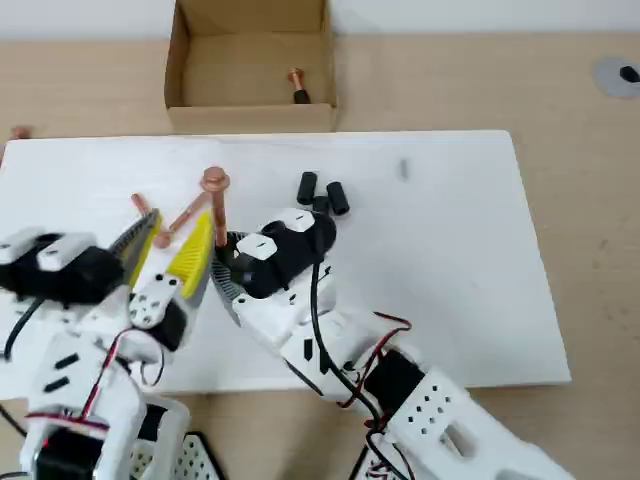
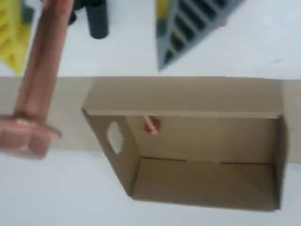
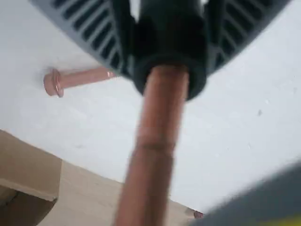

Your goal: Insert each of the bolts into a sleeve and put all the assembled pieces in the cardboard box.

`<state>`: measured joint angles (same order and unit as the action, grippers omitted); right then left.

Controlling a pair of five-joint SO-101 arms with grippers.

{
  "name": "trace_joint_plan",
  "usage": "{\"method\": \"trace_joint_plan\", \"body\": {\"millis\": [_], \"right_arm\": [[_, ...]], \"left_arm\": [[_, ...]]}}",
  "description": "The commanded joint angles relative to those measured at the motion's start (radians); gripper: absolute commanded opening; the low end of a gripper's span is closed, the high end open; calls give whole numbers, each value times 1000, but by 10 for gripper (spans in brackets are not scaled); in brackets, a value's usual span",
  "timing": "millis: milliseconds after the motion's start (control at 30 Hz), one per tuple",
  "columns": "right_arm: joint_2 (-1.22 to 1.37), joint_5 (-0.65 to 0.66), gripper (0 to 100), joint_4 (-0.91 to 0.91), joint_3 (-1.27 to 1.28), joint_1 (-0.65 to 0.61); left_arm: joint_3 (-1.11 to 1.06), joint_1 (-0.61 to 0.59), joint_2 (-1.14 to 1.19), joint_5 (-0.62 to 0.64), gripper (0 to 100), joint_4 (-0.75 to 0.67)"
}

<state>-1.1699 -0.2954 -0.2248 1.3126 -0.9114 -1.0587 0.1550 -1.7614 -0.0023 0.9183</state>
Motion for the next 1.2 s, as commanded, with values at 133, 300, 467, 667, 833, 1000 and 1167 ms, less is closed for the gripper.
{"method": "trace_joint_plan", "body": {"millis": [133,300,467,667,833,1000,1167], "right_arm": [[-24,2,10,0,-13,-7],[-24,2,10,0,-15,-7],[-24,2,10,2,-15,-7],[-24,2,10,2,-13,-7],[-24,2,10,2,-13,-7],[-24,2,10,2,-13,-7],[-31,2,10,3,-18,-7]], "left_arm": [[29,18,191,58,197,-135],[89,69,263,87,197,-132],[100,89,288,84,196,-140],[127,97,288,-31,1,-150],[155,112,280,-55,5,-140],[166,110,280,-58,5,-140],[158,115,282,-60,5,-140]]}}
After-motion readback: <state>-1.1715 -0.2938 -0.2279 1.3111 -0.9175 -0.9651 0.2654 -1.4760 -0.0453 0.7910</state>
